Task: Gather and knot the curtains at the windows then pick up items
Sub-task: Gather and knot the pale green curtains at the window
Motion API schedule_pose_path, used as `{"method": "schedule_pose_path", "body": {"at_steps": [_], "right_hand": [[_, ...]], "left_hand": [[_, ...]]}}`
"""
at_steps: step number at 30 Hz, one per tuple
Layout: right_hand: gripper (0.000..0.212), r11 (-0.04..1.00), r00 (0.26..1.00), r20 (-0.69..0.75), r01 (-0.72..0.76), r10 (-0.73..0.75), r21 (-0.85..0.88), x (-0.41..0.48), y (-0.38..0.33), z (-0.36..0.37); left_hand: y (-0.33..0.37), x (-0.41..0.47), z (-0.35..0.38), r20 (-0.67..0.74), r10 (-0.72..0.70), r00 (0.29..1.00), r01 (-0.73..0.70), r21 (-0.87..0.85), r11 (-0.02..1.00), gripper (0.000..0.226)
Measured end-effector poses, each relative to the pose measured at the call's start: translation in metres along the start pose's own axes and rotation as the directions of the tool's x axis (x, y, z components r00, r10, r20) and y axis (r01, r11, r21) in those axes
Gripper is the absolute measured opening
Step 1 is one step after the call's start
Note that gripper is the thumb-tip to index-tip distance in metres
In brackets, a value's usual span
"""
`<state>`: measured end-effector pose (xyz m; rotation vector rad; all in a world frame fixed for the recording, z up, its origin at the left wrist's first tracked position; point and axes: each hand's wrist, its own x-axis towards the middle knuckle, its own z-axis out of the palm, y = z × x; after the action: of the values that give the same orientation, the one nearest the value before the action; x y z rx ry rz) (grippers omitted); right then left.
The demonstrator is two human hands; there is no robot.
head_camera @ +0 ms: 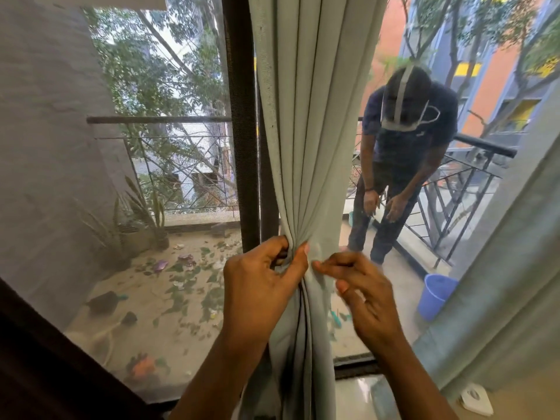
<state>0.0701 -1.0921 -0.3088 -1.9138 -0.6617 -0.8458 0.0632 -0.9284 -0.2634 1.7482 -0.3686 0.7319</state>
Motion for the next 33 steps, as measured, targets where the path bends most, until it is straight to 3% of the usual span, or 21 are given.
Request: {"method": "schedule_pose_path", "body": {"at_steps": [3, 4, 7, 9, 11, 14, 17, 20, 22, 25, 30, 33], "right_hand": [[0.028, 0.956, 0.911, -0.296, -0.291, 0.288, 0.035, 0.022, 0.034, -0.005], [0.039, 0.905, 0.866, -0.268, -0.420, 0.421, 0.065, 0.031, 0.042, -0.005], [0.073, 0.713, 0.740, 0.074, -0.666, 0.669, 0.218, 0.052, 0.069, 0.002], [0.061, 0.635, 0.708, 0.233, -0.703, 0.666, 0.321, 0.057, 0.077, 0.009], [0.034, 0.644, 0.721, 0.221, -0.689, 0.657, 0.334, 0.056, 0.076, 0.012], [0.013, 0.728, 0.752, -0.040, -0.621, 0.658, 0.289, 0.046, 0.063, 0.006], [0.006, 0.810, 0.747, -0.336, -0.579, 0.574, 0.097, 0.025, 0.041, 0.001], [0.008, 0.882, 0.770, -0.484, -0.472, 0.415, 0.006, 0.003, 0.015, 0.010], [0.004, 0.936, 0.827, -0.485, -0.348, 0.285, -0.042, -0.006, 0.000, 0.018], [0.016, 0.962, 0.886, -0.436, -0.238, 0.159, -0.132, -0.013, -0.013, 0.033], [0.030, 0.958, 0.939, -0.305, -0.222, 0.160, -0.181, -0.013, -0.018, 0.053], [0.030, 0.957, 0.956, -0.276, -0.163, 0.094, -0.240, -0.013, -0.021, 0.054]], "left_hand": [[-0.002, 0.001, 0.002, -0.013, 0.022, 1.000, -0.020, 0.079, 0.997, 0.017], [-0.001, 0.001, 0.001, -0.015, 0.030, 0.999, -0.029, 0.089, 0.996, 0.020], [0.000, -0.001, 0.001, -0.003, 0.036, 0.999, -0.035, 0.109, 0.993, 0.031], [-0.001, -0.001, -0.002, -0.002, 0.029, 1.000, -0.028, 0.130, 0.991, 0.038], [-0.003, 0.000, -0.005, -0.010, 0.031, 0.999, -0.029, 0.174, 0.984, 0.040], [-0.006, 0.004, -0.008, -0.038, 0.009, 0.999, 0.001, 0.261, 0.965, 0.039], [-0.007, 0.007, -0.005, -0.043, 0.010, 0.999, 0.005, 0.325, 0.946, 0.028], [-0.005, 0.005, 0.001, -0.051, 0.056, 0.997, -0.034, 0.367, 0.929, 0.032], [-0.004, 0.004, 0.007, -0.058, 0.070, 0.996, -0.044, 0.368, 0.929, 0.034], [-0.003, 0.000, 0.012, -0.032, 0.056, 0.998, -0.043, 0.311, 0.950, 0.034], [-0.002, -0.004, 0.009, 0.029, -0.017, 0.999, 0.013, 0.113, 0.993, 0.019], [-0.004, -0.002, 0.002, 0.024, -0.017, 1.000, 0.015, 0.102, 0.995, 0.023]]}}
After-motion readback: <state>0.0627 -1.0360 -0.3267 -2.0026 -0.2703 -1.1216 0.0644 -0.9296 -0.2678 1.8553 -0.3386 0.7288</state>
